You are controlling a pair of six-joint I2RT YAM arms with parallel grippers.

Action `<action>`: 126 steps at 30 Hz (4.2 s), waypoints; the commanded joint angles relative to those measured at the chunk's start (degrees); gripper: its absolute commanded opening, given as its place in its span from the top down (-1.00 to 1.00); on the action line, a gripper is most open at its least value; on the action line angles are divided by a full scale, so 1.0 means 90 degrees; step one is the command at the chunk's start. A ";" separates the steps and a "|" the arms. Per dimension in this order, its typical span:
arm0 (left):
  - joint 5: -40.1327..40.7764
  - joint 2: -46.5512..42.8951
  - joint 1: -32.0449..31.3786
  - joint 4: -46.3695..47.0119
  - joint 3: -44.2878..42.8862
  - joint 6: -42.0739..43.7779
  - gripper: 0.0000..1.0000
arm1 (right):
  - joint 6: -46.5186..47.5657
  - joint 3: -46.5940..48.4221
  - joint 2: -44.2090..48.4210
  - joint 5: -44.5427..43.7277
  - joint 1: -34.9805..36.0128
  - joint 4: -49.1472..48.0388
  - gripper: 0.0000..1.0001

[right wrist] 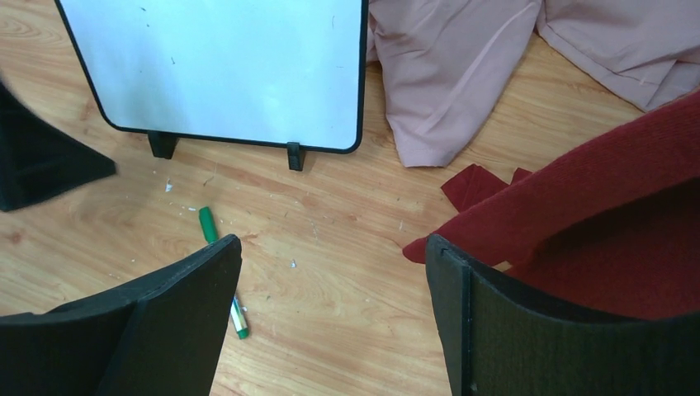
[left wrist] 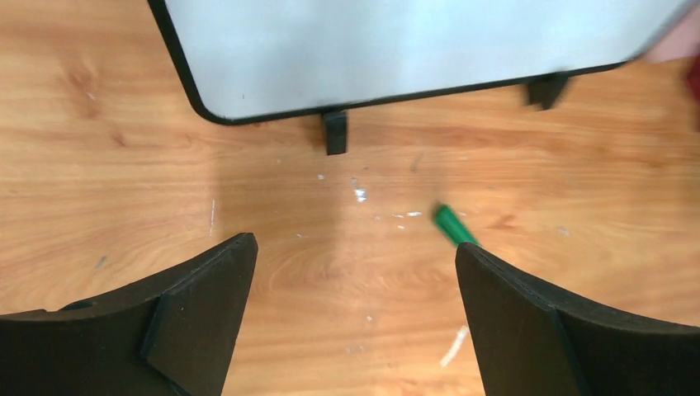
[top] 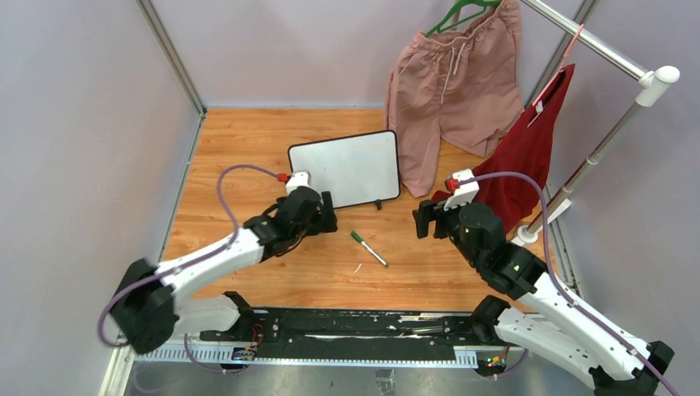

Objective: Write a sentence on the whiteboard
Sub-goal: Move the whiteboard stand to the center of the board, then open the whiteboard marker at the center of the board.

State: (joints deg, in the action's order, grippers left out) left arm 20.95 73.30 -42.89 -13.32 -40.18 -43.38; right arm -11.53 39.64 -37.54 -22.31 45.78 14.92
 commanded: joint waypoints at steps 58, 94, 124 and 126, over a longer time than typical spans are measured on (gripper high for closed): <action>-0.0531 -0.4295 -0.0039 0.0386 -0.0016 0.3610 -1.00 | 0.0552 0.0254 -0.4572 0.2113 0.0750 -0.1362 -0.55; -0.0487 -0.4301 -0.0039 0.0298 -0.0069 0.3609 -1.00 | 0.0547 0.0745 -0.5974 0.1919 0.0987 -0.1002 0.16; -0.0862 -0.4407 -0.0039 0.0857 0.0178 0.3410 -1.00 | 0.0118 0.0496 -0.3177 0.2210 0.1017 -0.0809 1.00; -0.1008 -0.4474 -0.0039 0.1161 0.0265 0.3170 -1.00 | 0.0119 0.0498 -0.2710 0.2336 0.1041 -0.0890 1.00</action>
State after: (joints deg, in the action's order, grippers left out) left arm 15.11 34.48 -42.94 -9.41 -39.38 -11.81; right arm -9.43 43.92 -68.31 -3.03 54.04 6.46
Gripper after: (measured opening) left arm 0.997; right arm 0.034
